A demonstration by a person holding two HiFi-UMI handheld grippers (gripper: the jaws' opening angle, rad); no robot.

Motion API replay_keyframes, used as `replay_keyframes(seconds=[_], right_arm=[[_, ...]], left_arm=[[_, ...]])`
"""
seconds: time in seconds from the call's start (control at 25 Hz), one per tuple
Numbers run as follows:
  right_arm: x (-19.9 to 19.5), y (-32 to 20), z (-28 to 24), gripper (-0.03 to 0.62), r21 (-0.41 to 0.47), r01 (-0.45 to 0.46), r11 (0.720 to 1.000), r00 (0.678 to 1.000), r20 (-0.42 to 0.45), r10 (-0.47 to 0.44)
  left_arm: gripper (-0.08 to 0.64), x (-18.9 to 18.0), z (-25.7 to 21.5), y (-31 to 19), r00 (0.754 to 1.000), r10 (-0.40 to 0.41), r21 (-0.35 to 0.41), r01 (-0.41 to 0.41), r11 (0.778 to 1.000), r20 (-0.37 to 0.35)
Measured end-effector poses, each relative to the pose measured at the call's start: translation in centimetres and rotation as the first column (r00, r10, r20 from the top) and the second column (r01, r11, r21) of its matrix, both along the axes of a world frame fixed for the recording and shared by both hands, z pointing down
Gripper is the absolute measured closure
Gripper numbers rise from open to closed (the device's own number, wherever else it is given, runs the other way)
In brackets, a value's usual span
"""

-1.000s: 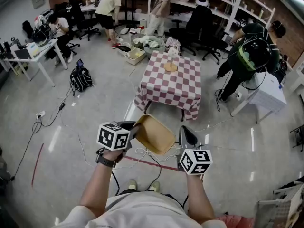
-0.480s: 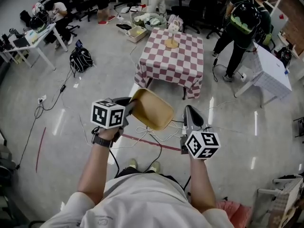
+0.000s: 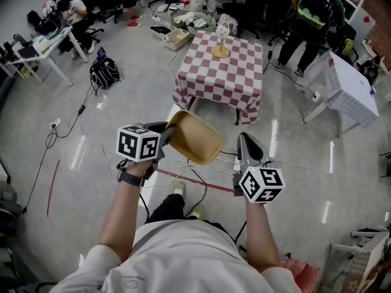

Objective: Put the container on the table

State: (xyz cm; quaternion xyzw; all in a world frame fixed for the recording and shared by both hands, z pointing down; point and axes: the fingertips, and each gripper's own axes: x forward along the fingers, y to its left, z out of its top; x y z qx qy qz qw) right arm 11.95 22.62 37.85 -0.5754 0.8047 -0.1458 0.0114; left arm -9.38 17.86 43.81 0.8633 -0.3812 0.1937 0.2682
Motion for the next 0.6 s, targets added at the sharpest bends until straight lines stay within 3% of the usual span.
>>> replay_keyframes(seconds=[0.28, 0.6], right_arm=[[0.1, -3.0, 0.9, 0.583, -0.024, -0.005, 1.000, 1.000, -0.001, 0.005], [-0.6, -9.7, 1.4, 0.583, -0.031, -0.029, 0.999, 0.999, -0.023, 0.028]], left_arm=[[0.509, 0.7, 0.8, -3.2, 1.000, 0.014, -0.013, -0.014, 1.000, -0.001], [0.509, 1.0, 2.3, -10.5, 0.999, 0.051, -0.029, -0.051, 0.998, -0.016]])
